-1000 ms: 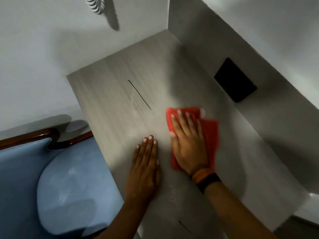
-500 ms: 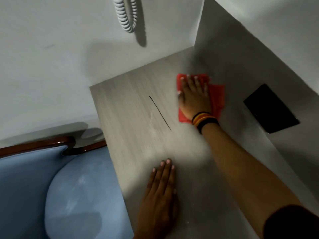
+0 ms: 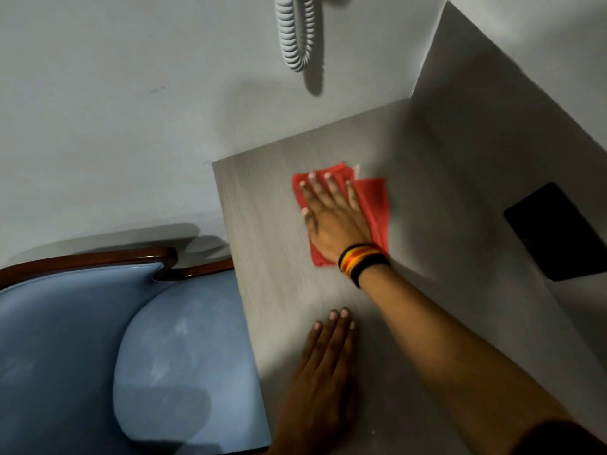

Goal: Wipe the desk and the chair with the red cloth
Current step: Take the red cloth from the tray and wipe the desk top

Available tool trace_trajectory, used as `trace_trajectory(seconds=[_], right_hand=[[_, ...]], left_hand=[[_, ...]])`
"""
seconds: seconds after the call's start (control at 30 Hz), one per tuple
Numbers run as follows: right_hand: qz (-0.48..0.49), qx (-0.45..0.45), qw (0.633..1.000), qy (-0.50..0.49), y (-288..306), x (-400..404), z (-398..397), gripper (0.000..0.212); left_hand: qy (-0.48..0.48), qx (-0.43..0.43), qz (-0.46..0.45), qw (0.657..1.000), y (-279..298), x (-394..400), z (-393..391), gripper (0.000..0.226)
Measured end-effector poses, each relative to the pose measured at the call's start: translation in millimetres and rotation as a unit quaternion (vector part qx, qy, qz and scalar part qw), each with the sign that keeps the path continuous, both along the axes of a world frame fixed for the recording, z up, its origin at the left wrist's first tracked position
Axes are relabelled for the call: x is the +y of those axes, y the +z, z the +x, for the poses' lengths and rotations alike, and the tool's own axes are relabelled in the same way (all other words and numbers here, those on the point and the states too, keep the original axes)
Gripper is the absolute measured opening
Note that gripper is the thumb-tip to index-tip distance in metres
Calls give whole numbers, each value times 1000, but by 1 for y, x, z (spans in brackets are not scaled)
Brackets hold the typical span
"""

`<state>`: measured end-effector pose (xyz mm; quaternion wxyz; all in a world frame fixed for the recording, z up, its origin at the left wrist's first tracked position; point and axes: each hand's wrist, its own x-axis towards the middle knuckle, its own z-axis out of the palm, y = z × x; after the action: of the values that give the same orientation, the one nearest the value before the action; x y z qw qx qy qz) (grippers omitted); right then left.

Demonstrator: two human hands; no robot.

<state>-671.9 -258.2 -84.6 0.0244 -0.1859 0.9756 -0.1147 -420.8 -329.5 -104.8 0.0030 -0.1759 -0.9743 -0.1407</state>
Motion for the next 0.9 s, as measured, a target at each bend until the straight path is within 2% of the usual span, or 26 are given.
trace_trajectory(seconds=[0.07, 0.13, 0.3, 0.37, 0.43, 0.57, 0.63, 0.77, 0.9], right_hand=[[12, 22, 998, 58, -7, 18, 32, 59], [19, 24, 997, 70, -10, 37, 37, 57], [3, 0, 1000, 12, 1, 4, -59, 57], [5, -3, 1000, -2, 8, -20, -69, 58], [11, -4, 1000, 28, 6, -20, -44, 59], [9, 8, 998, 56, -13, 55, 49, 57], [15, 1, 999, 41, -14, 70, 45, 55], [20, -16, 1000, 16, 0, 28, -8, 57], [19, 2, 1000, -3, -7, 47, 38, 57]], left_hand=[[-1, 2, -13, 1000, 3, -1, 0, 65], [1, 7, -24, 1000, 4, 0, -1, 64], [2, 2, -32, 999, -5, 0, -1, 64], [7, 6, -37, 999, -5, 0, -3, 64], [0, -3, -46, 999, 0, -2, -4, 64], [-13, -5, -39, 999, 4, -4, -3, 69], [-6, -2, -29, 1000, 3, -4, -3, 70], [-10, -2, -30, 1000, -1, -2, -3, 69], [-14, -22, -48, 999, 5, -4, -5, 72]])
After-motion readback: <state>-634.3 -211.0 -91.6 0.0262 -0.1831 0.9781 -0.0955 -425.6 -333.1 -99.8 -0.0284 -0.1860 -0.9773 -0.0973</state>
